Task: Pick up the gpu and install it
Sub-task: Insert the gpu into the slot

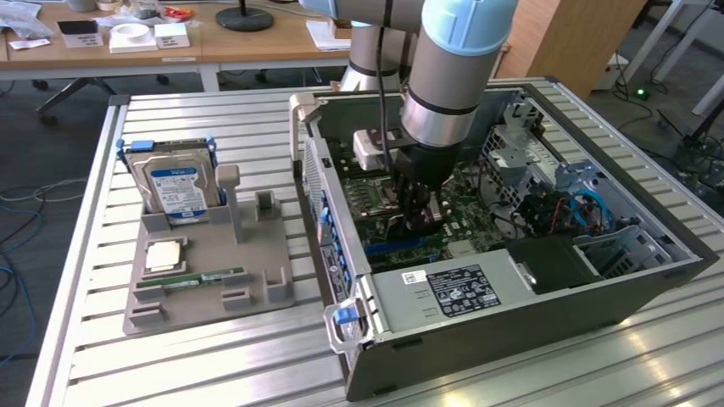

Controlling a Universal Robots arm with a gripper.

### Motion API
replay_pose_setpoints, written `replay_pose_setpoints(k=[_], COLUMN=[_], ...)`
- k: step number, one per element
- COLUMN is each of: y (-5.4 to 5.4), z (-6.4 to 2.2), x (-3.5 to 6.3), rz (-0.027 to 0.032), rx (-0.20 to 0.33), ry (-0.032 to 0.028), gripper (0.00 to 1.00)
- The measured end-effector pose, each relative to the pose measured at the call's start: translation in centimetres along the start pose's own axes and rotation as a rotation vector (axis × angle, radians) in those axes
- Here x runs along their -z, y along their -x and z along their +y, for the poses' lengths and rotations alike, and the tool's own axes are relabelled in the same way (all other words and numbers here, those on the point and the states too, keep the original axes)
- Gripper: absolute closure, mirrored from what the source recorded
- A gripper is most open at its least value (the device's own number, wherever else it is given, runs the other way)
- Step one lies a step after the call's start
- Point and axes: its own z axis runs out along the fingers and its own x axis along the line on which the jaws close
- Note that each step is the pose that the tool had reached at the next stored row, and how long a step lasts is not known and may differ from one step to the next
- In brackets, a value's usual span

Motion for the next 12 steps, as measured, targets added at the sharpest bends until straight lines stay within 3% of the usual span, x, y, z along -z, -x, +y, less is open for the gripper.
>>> replay_pose_setpoints(k=[12], y=[-0.07], z=[-0.04], x=[0.08], rz=[0.0], rx=[-0.003], ry=[-0.0001], gripper=[0.74])
